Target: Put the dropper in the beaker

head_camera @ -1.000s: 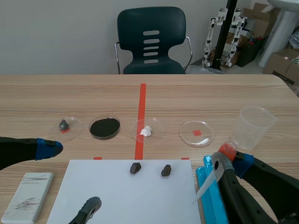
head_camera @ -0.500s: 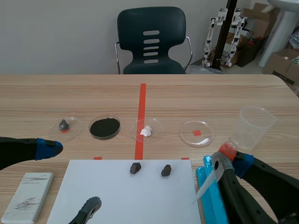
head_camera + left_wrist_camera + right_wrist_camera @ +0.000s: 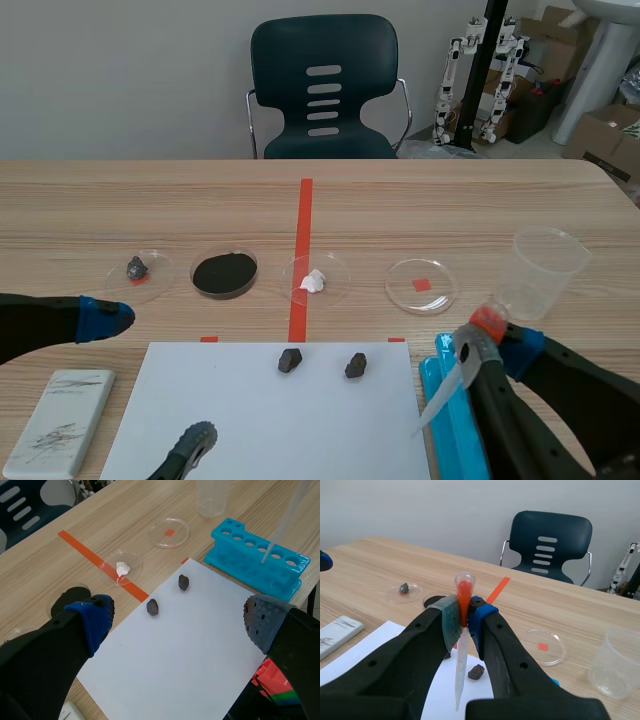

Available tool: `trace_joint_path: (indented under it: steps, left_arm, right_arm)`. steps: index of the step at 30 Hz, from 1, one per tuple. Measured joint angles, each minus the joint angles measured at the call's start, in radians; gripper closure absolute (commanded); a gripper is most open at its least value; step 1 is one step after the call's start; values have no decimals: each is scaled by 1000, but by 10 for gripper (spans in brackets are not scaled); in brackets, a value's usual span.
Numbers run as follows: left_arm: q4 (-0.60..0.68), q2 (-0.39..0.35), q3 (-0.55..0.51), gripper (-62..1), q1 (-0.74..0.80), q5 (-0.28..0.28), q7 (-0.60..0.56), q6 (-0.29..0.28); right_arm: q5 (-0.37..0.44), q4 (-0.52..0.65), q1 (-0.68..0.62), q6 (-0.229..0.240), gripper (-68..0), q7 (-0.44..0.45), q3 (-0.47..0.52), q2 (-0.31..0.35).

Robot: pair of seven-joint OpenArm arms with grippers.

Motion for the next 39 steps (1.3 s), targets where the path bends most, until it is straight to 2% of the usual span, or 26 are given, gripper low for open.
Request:
trace_joint_path:
  steps: [7, 13, 22, 26, 30, 34, 39]
  left_arm:
    - [0, 0, 0, -542, 0, 0, 0, 0]
    - [0, 0, 0, -542, 0, 0, 0, 0]
    - [0, 0, 0, -542, 0, 0, 0, 0]
    - [0, 0, 0, -542, 0, 0, 0, 0]
    - [0, 0, 0, -542, 0, 0, 0, 0]
    - [0, 0, 0, -542, 0, 0, 0, 0]
    - [0, 0, 0, -542, 0, 0, 0, 0]
  right_arm:
    - [6, 0, 8, 0, -42, 29, 132, -73]
    - [95, -2, 66, 3, -42, 10, 246, -81]
    - [212, -3, 238, 13, -42, -193, 408, -80]
    - [232, -28, 342, 26, -42, -270, 459, -80]
    - [232, -98, 463, 68, -42, -331, 470, -80]
    - [232, -192, 584, 73, -42, -340, 470, -80]
    - [231, -295, 718, 172, -42, -351, 470, -79]
